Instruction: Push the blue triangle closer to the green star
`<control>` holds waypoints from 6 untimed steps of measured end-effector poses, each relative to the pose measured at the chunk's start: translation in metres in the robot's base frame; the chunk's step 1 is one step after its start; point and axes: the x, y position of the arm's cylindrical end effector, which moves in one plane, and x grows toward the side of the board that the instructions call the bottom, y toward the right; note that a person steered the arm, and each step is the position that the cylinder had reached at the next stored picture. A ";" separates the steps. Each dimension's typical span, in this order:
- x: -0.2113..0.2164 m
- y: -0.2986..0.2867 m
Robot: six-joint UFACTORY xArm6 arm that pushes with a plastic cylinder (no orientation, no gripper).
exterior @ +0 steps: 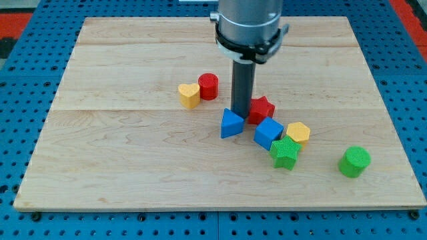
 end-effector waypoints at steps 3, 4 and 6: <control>-0.015 -0.045; 0.015 -0.055; 0.038 -0.028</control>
